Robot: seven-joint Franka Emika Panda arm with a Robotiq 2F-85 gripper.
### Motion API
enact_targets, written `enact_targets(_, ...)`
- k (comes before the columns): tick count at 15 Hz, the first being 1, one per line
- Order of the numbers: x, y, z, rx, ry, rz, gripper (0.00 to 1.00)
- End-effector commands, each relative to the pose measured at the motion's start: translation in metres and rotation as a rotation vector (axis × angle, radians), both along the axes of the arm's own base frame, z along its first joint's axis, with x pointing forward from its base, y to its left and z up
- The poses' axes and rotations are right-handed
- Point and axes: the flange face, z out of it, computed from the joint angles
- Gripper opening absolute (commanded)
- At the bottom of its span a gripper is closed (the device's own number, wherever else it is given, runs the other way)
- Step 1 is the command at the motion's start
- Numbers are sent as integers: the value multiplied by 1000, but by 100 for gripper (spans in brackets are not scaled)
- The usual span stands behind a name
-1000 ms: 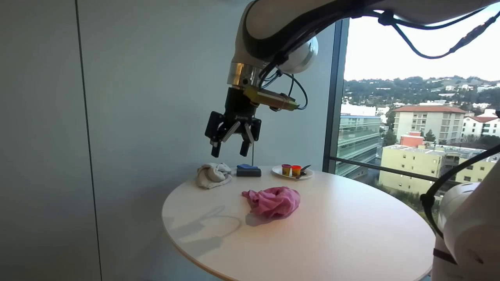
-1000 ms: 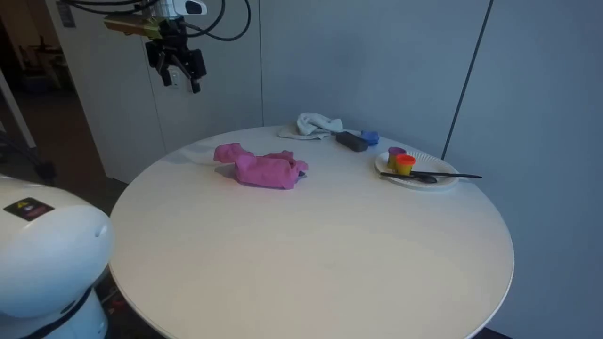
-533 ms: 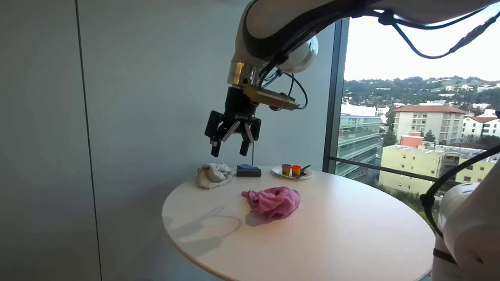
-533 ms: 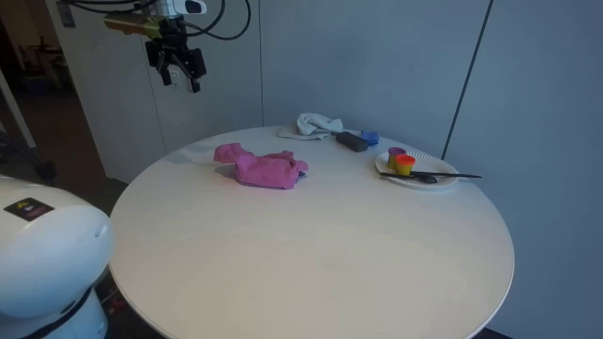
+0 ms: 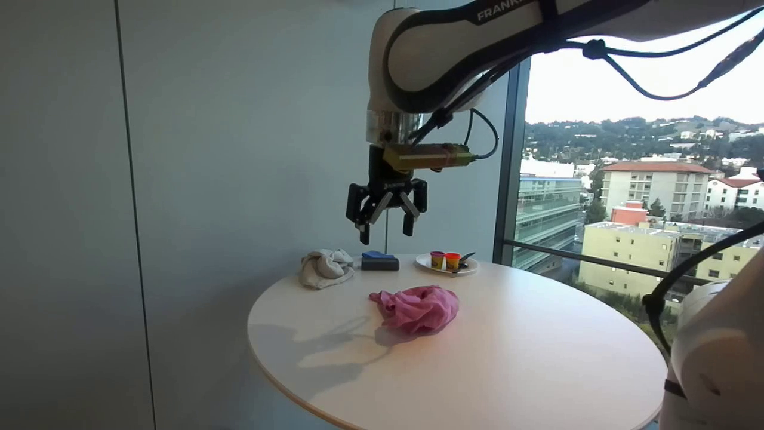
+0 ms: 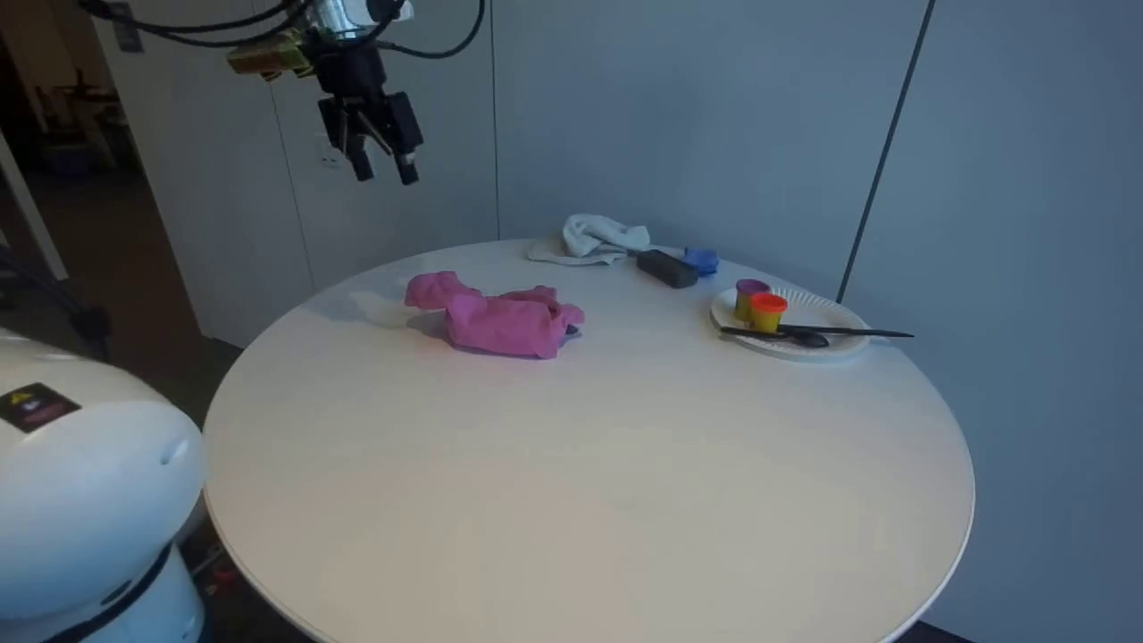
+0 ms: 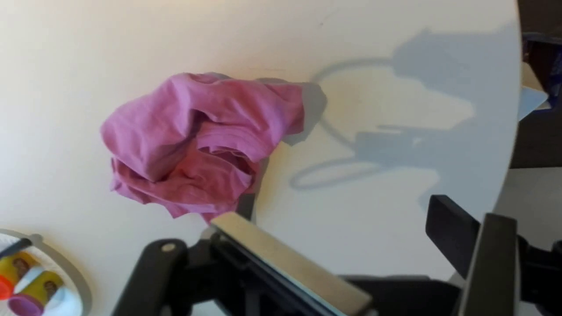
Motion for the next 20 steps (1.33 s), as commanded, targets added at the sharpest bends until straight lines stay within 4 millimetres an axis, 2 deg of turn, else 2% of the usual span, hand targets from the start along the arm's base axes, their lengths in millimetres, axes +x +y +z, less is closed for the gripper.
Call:
enact_targets(1,-1,-32,-33,-65,66,-174,100)
enact_targets(5,16,-51,-90,-58,94,-174,100)
enact_targets(10,38,-65,-141,-89,64,-162,100)
enact_targets(11,41,-68,-149,-93,61,-163,75)
enact_targets(12,44,-69,-154,-70,54,-160,74)
enact_targets(16,51,-71,-165,-47,38,-166,49)
enact_targets(18,49,-68,-155,-91,30,-141,35)
enact_targets(20,42,-66,-137,-128,14,-121,20)
